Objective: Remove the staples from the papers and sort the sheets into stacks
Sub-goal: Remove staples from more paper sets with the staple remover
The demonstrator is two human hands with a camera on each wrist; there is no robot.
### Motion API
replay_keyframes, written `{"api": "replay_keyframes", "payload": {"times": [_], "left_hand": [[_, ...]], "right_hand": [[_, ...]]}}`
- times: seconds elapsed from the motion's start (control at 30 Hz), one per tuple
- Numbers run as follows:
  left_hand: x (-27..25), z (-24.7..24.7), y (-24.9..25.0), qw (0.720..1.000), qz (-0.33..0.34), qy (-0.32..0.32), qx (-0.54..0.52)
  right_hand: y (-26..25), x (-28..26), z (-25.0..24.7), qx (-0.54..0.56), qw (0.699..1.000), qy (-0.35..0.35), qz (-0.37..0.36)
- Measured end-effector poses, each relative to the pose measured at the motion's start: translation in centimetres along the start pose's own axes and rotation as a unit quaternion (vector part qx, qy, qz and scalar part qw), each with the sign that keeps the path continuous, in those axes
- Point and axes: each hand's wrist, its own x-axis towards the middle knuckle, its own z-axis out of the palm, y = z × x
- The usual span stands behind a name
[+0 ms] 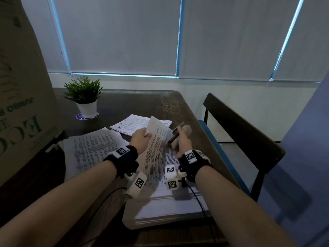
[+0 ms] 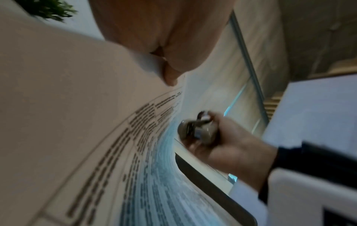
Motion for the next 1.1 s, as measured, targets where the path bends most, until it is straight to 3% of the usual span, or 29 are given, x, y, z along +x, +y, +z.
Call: {"api": "replay_keyframes", "payload": {"times": [0.13, 0.23, 0.4, 0.77, 1.1], "left_hand": [[-0.9, -0.1, 1.6, 0.996, 0.072, 0.003, 0.045], [-1.6, 0.0, 3.1, 0.992, 0.116, 0.006, 0.051], [-2.4, -0.3, 5.5, 0.987, 0.153, 0.005, 0.051], [-3.0, -0.8, 8.3, 0.985, 0.172, 0.001, 0.030], [-3.8, -0.7, 9.8, 0.981, 0.190, 0.008, 0.037]], "right_hand": [[-4.0, -2.2, 1.6, -0.039, 0.972, 0.013, -0.232], [-7.1, -3.3, 3.4, -0.061, 0.947, -0.030, -0.314], [-9.3, -4.4, 5.6, -0.134, 0.916, -0.092, -0.366], [-10.8, -6.9, 6.9, -0.165, 0.879, -0.074, -0.442], [-11.5, -7.6, 7.1, -0.136, 0.869, -0.020, -0.476]]}}
